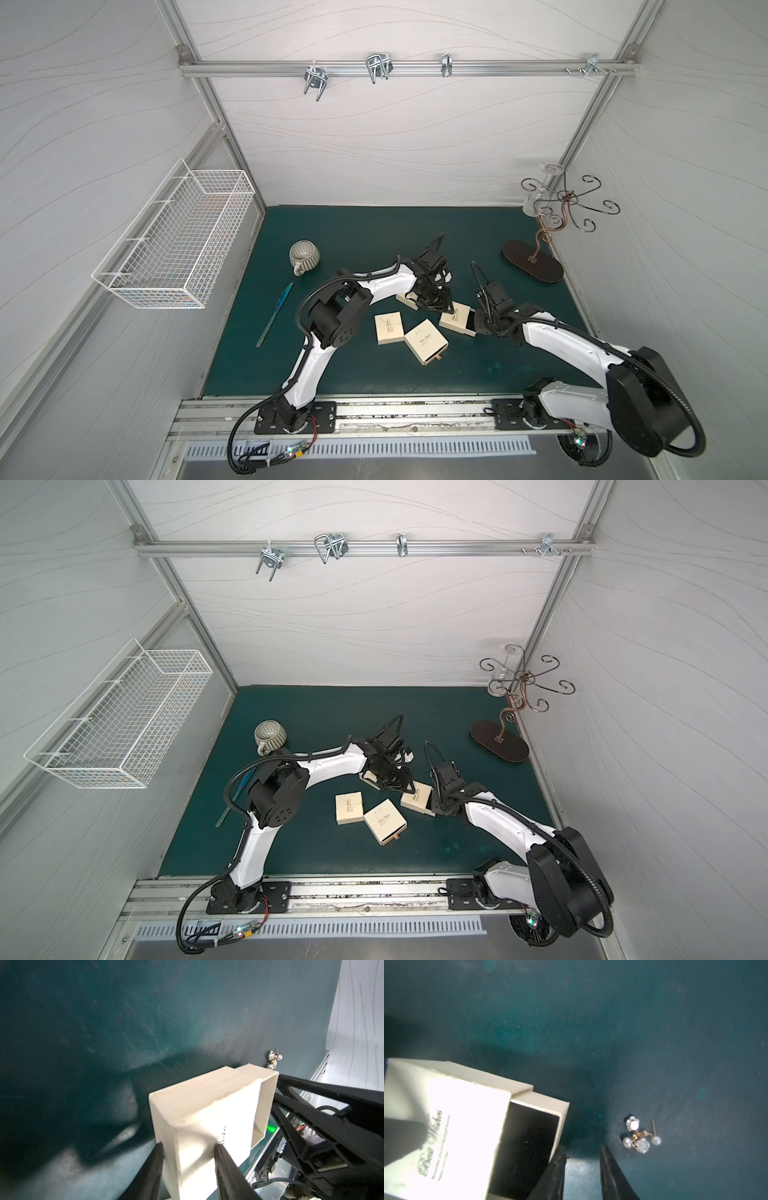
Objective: Take out the earrings from the drawer-style jewelry box
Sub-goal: Close the drawer of the jewelry box.
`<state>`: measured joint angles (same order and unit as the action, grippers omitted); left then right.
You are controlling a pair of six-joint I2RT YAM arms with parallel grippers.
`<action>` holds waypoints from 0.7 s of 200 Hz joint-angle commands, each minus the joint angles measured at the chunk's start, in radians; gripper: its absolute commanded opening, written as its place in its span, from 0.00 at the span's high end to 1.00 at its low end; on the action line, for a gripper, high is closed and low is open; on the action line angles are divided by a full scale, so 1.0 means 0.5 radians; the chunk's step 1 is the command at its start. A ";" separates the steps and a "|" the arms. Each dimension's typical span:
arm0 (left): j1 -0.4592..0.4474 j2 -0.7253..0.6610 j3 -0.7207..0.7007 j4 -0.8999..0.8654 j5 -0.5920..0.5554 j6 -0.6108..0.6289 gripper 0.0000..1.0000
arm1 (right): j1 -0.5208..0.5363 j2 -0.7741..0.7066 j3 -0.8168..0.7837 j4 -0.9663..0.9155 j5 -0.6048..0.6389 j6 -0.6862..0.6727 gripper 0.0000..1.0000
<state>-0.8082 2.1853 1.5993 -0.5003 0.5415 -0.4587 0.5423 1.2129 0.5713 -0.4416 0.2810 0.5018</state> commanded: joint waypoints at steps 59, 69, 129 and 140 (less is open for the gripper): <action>-0.157 0.061 0.053 -0.009 0.238 0.134 0.49 | 0.089 -0.023 0.017 0.128 -0.178 -0.097 0.69; -0.159 0.062 0.056 -0.004 0.243 0.137 0.47 | 0.094 -0.027 0.016 0.133 -0.181 -0.098 0.69; -0.169 0.060 0.060 -0.002 0.266 0.160 0.38 | 0.140 -0.076 -0.020 0.217 -0.269 -0.131 0.69; -0.171 0.057 0.065 -0.025 0.231 0.159 0.38 | 0.147 -0.078 -0.008 0.178 -0.193 -0.104 0.69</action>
<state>-0.8680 2.1944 1.5997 -0.5350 0.6159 -0.4068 0.5835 1.1873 0.5690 -0.4068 0.2443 0.4507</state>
